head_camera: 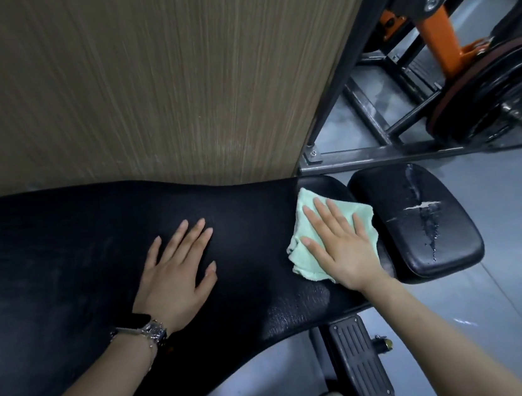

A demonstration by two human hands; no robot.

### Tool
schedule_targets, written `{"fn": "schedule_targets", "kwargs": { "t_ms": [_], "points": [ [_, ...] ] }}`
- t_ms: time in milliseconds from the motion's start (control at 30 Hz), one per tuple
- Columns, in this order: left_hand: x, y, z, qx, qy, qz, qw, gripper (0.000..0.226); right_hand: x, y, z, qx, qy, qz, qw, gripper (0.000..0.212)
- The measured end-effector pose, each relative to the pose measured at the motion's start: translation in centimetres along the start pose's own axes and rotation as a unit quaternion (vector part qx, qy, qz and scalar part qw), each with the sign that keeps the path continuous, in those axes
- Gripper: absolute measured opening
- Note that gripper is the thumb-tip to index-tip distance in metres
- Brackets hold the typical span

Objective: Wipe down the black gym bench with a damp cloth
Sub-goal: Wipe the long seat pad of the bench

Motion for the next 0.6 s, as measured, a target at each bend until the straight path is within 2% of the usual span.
{"fn": "schedule_targets", "kwargs": {
  "t_ms": [100, 367, 500, 600],
  "points": [
    [0.1, 0.0, 0.1, 0.003, -0.001, -0.002, 1.000, 0.064, 0.4, -0.3, 2.5, -0.009, -0.001, -0.006, 1.000, 0.076],
    [0.3, -0.3, 0.3, 0.001, 0.012, 0.003, 1.000, 0.064, -0.2, -0.6, 6.8, -0.013, -0.014, -0.033, 0.999, 0.060],
    [1.1, -0.6, 1.0, 0.009, 0.027, -0.019, 0.999, 0.057, -1.0, -1.1, 4.2, -0.011, 0.007, -0.030, 0.999, 0.072],
    [2.6, -1.1, 1.5, 0.004, 0.007, -0.021, 1.000, 0.059, -2.1, -0.9, 1.3, -0.002, 0.040, -0.022, 0.999, 0.077]
  ]
}}
Point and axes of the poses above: each hand's wrist, its own z-axis away from the middle knuckle, its own y-axis out of the palm, x = y × z, the point moved 10 cm from there along -z, towards the middle knuckle, and after that the axes turned 13 degrees about -x, right-handed, at the moved point
